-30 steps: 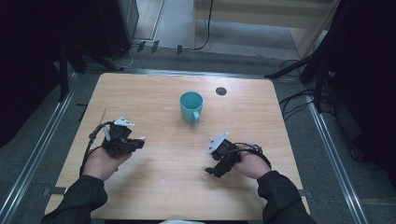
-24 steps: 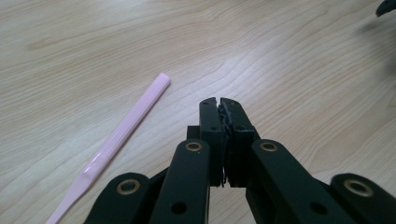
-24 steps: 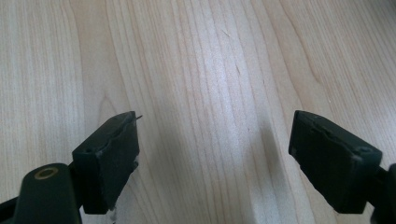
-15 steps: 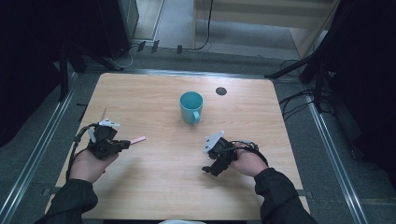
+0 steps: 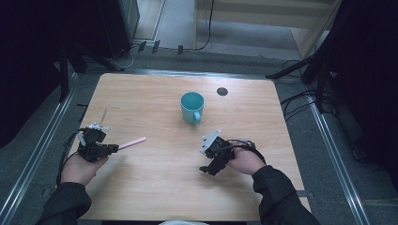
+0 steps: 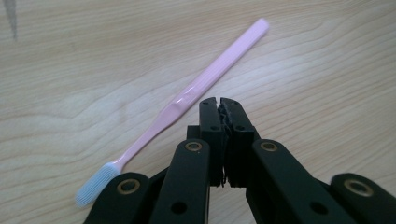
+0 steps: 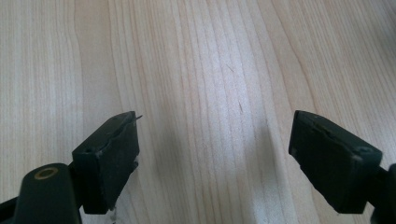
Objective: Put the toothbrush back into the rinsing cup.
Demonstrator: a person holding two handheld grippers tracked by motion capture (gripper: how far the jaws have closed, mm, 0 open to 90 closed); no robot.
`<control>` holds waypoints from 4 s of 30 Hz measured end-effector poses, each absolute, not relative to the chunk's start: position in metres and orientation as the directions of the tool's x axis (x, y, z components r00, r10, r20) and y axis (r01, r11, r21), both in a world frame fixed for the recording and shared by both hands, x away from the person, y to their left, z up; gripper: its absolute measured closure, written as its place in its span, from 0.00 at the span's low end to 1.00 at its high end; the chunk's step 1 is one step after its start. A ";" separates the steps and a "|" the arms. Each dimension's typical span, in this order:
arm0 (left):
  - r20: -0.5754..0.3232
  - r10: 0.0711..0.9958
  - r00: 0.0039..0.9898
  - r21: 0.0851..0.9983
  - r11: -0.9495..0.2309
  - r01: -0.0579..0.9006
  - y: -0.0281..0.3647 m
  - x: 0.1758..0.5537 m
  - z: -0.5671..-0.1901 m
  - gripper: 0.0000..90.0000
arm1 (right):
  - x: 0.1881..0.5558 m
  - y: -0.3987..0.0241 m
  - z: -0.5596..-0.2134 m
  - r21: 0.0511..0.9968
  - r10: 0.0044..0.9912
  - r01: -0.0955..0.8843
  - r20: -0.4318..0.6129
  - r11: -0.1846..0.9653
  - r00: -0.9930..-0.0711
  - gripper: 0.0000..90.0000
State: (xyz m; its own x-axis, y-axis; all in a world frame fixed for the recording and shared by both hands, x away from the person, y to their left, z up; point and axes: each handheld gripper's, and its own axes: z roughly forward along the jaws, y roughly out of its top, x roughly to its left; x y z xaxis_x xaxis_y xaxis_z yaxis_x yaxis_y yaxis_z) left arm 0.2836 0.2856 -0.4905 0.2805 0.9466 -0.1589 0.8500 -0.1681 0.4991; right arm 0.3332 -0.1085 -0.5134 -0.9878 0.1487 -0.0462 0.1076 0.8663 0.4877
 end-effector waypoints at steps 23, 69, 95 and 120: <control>-0.165 0.957 0.237 0.430 -0.146 0.891 0.299 0.304 -0.514 0.97 | 0.333 -0.112 -0.510 0.510 0.164 0.119 -0.045 0.852 -0.985 0.18; -0.154 0.974 0.165 0.417 -0.087 0.905 0.320 0.328 -0.517 0.96 | 0.323 -0.132 -0.511 0.499 0.214 0.161 -0.050 0.851 -0.976 0.18; -0.165 0.959 0.229 0.481 -0.124 0.868 0.292 0.362 -0.504 0.99 | 0.316 -0.145 -0.513 0.490 0.249 0.193 -0.051 0.850 -0.967 0.18; -0.148 0.924 0.353 0.456 -0.253 0.853 0.244 0.389 -0.511 0.99 | 0.303 -0.166 -0.514 0.495 0.297 0.235 -0.049 0.837 -0.954 0.18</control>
